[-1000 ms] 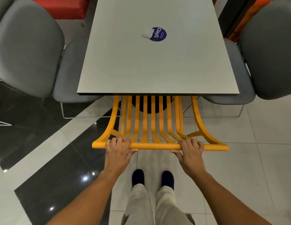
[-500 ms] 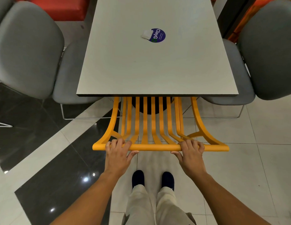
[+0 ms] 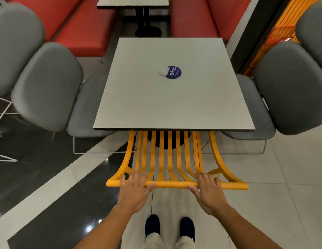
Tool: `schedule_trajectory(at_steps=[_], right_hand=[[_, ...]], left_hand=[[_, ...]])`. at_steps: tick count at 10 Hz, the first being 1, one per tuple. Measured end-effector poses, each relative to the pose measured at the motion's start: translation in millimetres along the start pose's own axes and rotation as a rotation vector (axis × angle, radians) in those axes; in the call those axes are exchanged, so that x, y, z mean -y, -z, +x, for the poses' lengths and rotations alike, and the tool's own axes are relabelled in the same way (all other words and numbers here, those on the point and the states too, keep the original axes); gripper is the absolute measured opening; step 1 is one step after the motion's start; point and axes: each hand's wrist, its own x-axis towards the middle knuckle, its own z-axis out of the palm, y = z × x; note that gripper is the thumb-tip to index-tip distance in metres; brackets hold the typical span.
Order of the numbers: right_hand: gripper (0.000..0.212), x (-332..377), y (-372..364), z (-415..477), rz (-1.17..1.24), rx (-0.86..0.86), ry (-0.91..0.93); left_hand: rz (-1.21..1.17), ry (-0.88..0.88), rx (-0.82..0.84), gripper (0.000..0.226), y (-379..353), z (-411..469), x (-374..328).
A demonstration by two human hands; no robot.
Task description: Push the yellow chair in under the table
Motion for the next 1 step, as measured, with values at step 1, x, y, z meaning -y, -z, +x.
schedule_trajectory(at_steps=[1], right_hand=[[0.086,-4.5,34.3,15.2,0.061,0.068,-0.016]], left_hand=[[-0.018,0.035,0.087,0.086,31.8,17.6,-5.8]])
